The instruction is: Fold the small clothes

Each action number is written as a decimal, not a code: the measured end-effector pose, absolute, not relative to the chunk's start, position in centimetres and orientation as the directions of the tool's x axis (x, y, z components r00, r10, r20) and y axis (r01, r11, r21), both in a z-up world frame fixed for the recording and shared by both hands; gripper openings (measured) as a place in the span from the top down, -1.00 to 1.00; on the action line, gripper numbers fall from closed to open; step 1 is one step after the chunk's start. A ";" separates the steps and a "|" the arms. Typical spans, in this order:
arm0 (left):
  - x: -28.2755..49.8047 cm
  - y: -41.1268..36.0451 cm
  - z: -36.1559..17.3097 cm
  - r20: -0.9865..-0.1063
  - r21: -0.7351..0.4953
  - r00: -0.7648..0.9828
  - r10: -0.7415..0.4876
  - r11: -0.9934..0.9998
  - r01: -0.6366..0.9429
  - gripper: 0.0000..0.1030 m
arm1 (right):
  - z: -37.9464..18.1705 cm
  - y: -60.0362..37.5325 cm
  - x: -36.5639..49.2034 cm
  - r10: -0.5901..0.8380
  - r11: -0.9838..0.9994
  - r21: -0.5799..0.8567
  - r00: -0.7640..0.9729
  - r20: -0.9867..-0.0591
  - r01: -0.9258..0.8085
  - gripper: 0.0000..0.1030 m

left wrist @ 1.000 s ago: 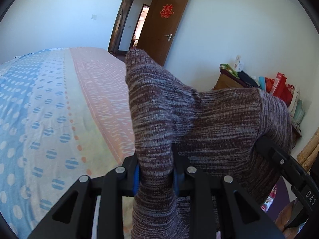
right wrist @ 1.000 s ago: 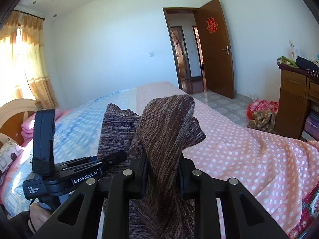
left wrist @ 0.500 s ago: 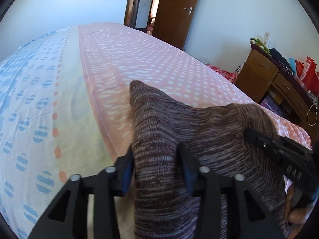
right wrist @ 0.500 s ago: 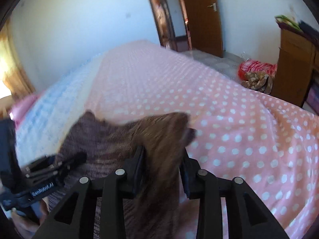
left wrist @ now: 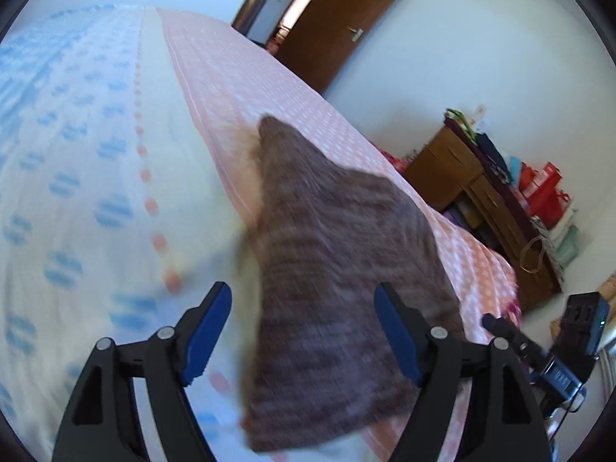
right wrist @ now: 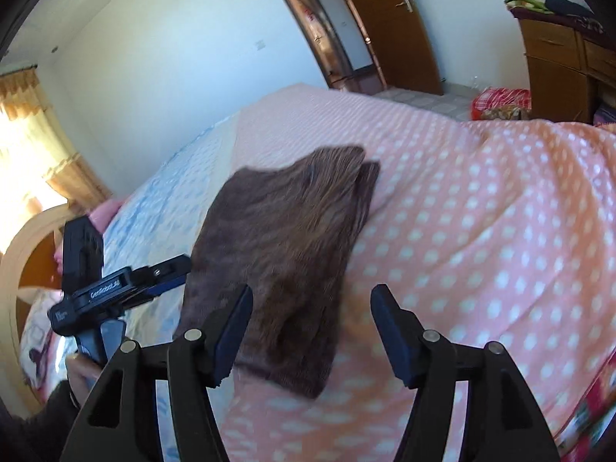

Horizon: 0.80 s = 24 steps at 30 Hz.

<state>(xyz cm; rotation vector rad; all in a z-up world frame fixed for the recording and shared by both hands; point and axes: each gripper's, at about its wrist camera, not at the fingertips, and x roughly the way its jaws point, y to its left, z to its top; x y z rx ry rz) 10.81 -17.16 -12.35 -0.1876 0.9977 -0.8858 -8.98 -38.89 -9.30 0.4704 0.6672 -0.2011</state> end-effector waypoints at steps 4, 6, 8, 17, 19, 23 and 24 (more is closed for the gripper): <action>9.3 -18.3 -14.2 -0.715 -0.460 0.213 -0.665 0.678 0.573 -0.53 | -11.6 -37.8 -8.1 0.007 0.876 0.351 0.719 -0.695 0.331 -0.26; 8.5 -18.0 -14.1 -0.703 -0.450 0.237 -0.671 0.677 0.582 -0.54 | -11.5 -37.2 -7.6 0.006 0.887 0.334 0.714 -0.700 0.320 -0.25; 8.5 -18.4 -14.1 -0.707 -0.443 0.242 -0.665 0.682 0.582 -0.53 | -12.0 -36.8 -6.7 -0.018 0.906 0.280 0.690 -0.724 0.318 0.49; 7.7 -19.5 -13.4 -0.748 -0.382 0.241 -0.619 0.698 0.606 0.63 | -10.5 -37.8 -7.9 0.082 0.845 0.425 0.707 -0.703 0.325 0.78; 6.8 -19.4 -12.4 -0.754 -0.350 0.257 -0.605 0.701 0.622 0.63 | -10.4 -37.9 -8.6 0.073 0.851 0.408 0.695 -0.715 0.330 0.78; 5.8 -18.9 -12.9 -0.780 -0.277 0.294 -0.553 0.726 0.629 0.63 | -11.8 -37.4 -8.7 0.046 0.858 0.374 0.673 -0.739 0.353 0.76; 5.9 -19.0 -13.6 -0.792 -0.251 0.309 -0.527 0.742 0.622 0.57 | -12.0 -37.3 -8.9 0.030 0.856 0.373 0.686 -0.727 0.358 0.73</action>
